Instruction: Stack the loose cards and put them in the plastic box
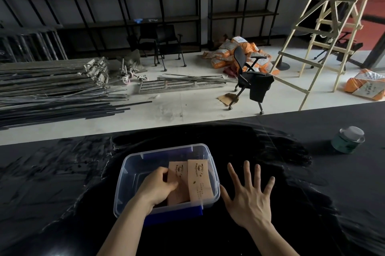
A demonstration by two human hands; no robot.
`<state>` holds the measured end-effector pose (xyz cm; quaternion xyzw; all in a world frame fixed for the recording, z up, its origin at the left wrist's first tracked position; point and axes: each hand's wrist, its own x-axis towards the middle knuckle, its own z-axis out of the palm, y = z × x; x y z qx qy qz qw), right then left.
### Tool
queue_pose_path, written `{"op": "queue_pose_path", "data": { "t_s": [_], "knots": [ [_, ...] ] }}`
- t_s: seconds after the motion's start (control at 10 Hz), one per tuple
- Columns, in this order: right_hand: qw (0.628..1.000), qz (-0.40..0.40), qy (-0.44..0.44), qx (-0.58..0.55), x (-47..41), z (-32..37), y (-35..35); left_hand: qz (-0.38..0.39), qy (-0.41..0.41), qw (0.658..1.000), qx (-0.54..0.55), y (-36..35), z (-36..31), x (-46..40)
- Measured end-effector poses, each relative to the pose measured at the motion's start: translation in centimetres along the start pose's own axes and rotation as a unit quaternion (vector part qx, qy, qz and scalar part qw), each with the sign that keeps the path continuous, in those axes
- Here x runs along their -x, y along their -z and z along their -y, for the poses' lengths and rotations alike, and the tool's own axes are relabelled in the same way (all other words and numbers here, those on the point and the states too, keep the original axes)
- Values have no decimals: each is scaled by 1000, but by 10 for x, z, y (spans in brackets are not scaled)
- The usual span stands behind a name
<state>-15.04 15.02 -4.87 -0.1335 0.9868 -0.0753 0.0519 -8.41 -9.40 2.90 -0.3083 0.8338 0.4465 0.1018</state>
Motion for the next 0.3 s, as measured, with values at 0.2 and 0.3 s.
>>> {"op": "queue_pose_path", "data": {
  "t_s": [0.2,0.3],
  "knots": [
    [1000,19,-2,10,-1,-1,2,10,-13,1000,10,6,0,5],
    [999,50,-12,-3,-3,-2,7,-57,-62,995,-49,9,1,14]
  ]
}}
